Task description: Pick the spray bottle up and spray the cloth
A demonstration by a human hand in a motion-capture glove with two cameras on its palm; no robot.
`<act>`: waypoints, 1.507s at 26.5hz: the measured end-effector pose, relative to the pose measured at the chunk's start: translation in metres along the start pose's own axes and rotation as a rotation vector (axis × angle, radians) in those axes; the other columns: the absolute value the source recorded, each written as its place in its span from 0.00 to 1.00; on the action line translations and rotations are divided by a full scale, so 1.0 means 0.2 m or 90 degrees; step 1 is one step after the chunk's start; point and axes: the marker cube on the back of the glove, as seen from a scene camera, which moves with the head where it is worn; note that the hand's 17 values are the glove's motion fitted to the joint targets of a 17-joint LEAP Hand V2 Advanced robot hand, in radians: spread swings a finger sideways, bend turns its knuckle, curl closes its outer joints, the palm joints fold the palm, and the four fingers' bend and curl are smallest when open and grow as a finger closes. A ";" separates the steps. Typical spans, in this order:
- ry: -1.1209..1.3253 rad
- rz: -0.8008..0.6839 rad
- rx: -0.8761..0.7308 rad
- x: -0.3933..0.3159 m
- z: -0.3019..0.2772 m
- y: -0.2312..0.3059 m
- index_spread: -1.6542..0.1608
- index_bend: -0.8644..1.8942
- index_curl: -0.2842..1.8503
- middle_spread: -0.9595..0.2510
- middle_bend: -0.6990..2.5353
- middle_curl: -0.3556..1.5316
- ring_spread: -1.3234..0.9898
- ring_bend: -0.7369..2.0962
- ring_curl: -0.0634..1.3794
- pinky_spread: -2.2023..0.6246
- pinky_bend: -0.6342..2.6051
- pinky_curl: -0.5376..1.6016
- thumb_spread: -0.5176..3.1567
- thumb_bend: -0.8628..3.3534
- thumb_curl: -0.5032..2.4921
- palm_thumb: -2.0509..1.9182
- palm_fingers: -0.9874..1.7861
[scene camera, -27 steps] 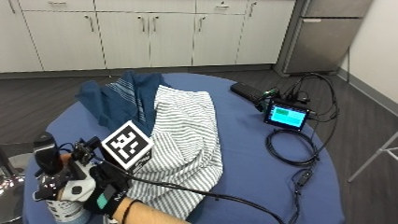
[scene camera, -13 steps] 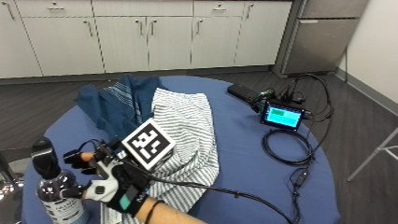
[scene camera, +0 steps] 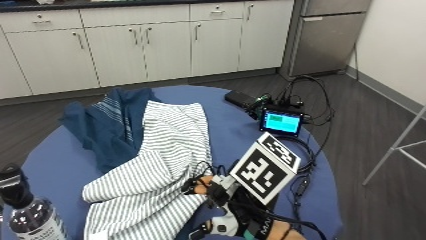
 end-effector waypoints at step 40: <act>0.132 -0.038 -0.142 -0.23 -0.09 0.17 0.73 0.34 0.24 0.73 0.30 0.41 0.56 0.36 0.30 0.81 0.32 0.41 0.42 0.20 0.27 0.68 0.64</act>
